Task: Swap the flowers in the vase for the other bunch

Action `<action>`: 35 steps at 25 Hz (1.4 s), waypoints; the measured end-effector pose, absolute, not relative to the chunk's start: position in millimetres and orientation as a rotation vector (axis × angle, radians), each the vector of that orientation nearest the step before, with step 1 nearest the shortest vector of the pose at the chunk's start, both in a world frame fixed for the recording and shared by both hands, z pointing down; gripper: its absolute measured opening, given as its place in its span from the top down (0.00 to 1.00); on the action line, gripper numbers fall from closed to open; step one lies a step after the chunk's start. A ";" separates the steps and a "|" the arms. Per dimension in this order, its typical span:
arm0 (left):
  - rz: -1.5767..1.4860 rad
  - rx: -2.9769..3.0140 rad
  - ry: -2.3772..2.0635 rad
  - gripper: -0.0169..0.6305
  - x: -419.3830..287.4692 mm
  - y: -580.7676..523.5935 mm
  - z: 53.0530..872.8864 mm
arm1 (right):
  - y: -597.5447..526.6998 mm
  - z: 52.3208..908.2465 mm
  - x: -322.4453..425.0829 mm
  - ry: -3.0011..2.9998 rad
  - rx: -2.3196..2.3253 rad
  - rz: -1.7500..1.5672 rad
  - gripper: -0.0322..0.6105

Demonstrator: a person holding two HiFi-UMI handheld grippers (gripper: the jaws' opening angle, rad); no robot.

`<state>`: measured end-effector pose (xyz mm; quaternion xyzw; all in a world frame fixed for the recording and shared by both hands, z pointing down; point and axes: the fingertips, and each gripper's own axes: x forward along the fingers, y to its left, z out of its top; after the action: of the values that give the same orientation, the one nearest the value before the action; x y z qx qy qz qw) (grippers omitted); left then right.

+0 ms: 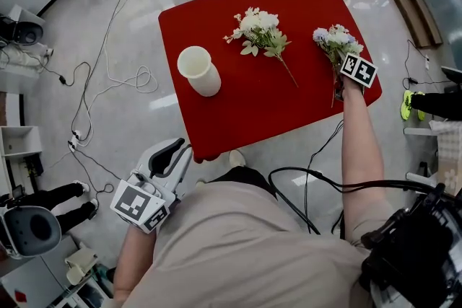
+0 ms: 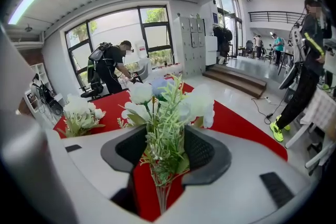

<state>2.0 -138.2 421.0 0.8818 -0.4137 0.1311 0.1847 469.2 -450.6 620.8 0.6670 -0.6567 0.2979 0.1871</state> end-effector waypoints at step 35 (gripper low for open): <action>0.288 2.548 -1.102 0.88 -27.8 -88.4 412.9 | -346.0 530.0 406.8 -1.979 1.893 0.664 0.57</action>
<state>-27.8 -88.4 412.9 0.8989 -0.3888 0.1016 0.1745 406.8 -346.0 530.0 0.6630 -0.6932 0.2324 0.1609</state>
